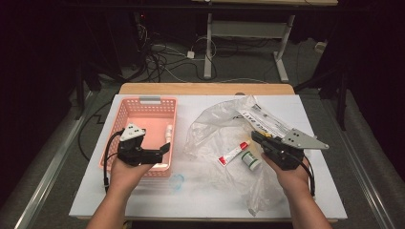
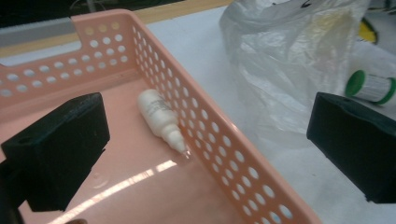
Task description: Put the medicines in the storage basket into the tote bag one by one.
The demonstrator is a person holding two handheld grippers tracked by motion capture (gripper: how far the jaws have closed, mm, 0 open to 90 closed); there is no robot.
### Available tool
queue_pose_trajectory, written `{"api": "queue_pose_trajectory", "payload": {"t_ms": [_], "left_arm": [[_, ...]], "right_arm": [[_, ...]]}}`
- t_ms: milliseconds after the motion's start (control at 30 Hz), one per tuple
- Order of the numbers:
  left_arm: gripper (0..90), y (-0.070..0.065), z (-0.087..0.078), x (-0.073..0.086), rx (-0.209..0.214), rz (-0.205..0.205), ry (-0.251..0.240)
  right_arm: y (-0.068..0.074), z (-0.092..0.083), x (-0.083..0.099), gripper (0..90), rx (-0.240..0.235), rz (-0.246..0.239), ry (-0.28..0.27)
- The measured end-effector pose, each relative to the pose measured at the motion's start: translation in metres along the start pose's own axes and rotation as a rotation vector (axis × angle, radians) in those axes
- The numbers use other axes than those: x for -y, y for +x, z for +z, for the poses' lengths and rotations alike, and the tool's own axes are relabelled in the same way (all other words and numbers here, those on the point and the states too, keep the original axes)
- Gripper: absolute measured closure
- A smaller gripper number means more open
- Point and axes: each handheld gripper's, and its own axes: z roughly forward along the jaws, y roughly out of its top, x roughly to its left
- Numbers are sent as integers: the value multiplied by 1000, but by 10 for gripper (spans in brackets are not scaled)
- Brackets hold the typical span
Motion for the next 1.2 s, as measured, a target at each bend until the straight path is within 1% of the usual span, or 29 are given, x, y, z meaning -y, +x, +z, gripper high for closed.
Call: {"api": "queue_pose_trajectory", "payload": {"t_ms": [100, 133, 233, 300, 333, 367, 433, 500, 533, 600, 633, 767, 833, 900, 967, 1033, 1100, 1167, 1200], "left_arm": [[0, 7, 6, -10, -4, -14, 10], [0, 10, 8, -13, -16, -17, 15], [0, 20, 15, -20, -23, -55, 19], [0, 25, 20, -24, -40, -59, 32], [0, 28, 24, -25, -43, -63, 38], [0, 30, 27, -27, -44, -75, 43], [0, 34, 34, -30, -50, -72, 63], [3, 38, 41, -32, -52, -85, 81], [3, 41, 45, -33, -50, -95, 91], [9, 45, 51, -34, -61, -102, 109], [11, 48, 54, -34, -60, -107, 116], [46, 56, 67, -32, -65, -131, 158], [88, 60, 72, -30, -68, -136, 178], [122, 63, 78, -29, -64, -149, 202], [128, 66, 83, -28, -54, -164, 233], [154, 67, 88, -27, -41, -164, 259], [182, 69, 94, -28, -38, -169, 289], [207, 71, 98, -28, -38, -174, 308], [221, 72, 99, -28, -31, -178, 314]], "right_arm": [[0, 0, 0, 900, 0, -2, -1], [0, -1, 0, 900, 1, 0, -1], [-1, -1, -1, 900, 3, -3, -5], [-1, -1, 0, 900, 2, -4, -3], [-1, -1, 0, 900, 1, -2, -3], [-1, -1, 0, 900, 1, -1, -3], [-1, -1, 0, 900, 0, 1, -2], [-1, -1, 0, 900, -1, 0, -1], [-1, -1, 0, 900, -1, 1, 0], [-1, 0, 0, 900, -3, -2, -5], [-1, 0, 0, 900, -3, -3, -6], [-1, 0, 0, 900, -2, 2, -6], [-1, 0, 0, 900, -2, 7, -2], [-1, 0, 1, 900, 0, 6, -2], [-2, 0, 1, 900, 0, 6, -1], [-2, 0, 1, 900, 0, 6, -1], [-2, 0, 1, 900, -1, 4, 0], [-2, 0, 1, 900, 0, 5, 1], [-1, 0, 1, 900, -1, 5, 2]]}}
